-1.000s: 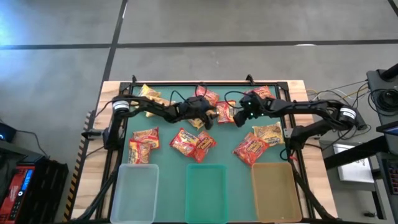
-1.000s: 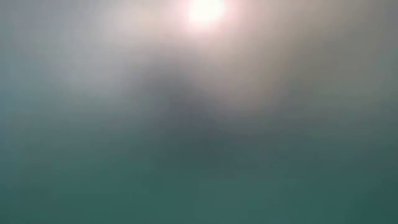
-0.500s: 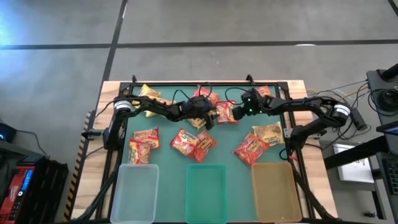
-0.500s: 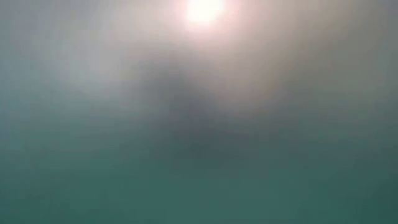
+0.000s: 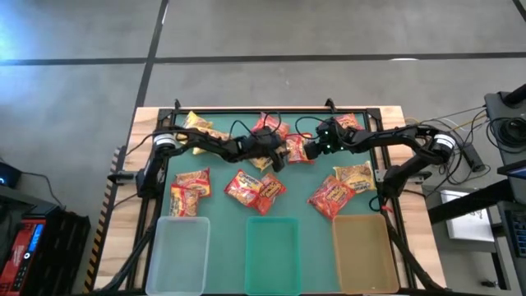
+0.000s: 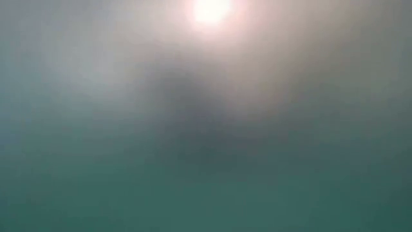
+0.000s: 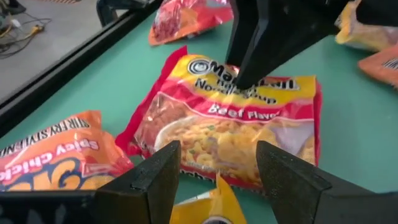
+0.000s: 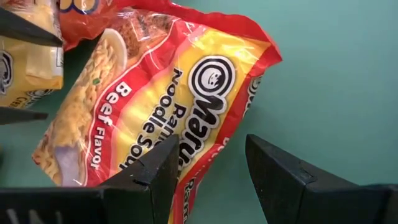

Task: Sort Maruchan noodles
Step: Put the red noodle pack into the orange bin

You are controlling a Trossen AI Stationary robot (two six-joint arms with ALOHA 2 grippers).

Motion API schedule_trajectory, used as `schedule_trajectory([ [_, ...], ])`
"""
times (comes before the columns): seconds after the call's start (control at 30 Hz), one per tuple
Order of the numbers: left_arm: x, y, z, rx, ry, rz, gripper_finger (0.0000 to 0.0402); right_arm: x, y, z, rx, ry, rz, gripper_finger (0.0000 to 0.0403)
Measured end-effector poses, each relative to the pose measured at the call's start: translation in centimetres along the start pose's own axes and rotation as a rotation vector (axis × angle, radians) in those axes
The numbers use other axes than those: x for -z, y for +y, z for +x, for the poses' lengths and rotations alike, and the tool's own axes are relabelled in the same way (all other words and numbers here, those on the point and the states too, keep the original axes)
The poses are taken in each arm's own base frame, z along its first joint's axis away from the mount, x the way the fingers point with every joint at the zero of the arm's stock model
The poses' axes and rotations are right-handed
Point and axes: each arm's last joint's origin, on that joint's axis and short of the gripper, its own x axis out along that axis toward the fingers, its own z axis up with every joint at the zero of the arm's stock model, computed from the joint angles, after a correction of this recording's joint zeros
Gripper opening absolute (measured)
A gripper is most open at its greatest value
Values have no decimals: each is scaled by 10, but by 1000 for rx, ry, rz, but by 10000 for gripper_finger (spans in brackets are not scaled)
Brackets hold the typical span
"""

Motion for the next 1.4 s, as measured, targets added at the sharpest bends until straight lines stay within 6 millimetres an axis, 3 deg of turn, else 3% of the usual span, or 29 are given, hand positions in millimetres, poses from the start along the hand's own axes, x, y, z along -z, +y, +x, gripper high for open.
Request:
schedule_trajectory([
  [0.47, -3, -6, 1, -5, 19, -19, 194, -6, 3, -1, -27, -68, -18, 176],
  [0.7, -27, -19, 9, 107, 56, 34, 194, -6, 3, -1, -25, -68, -44, 176],
  [0.97, -10, -18, 27, 95, 97, 24, 194, -3, 2, -1, -9, -38, -49, 176],
  [1.4, -4, -19, 25, 93, 170, -24, 194, -4, 3, -1, -19, -42, -50, 176],
])
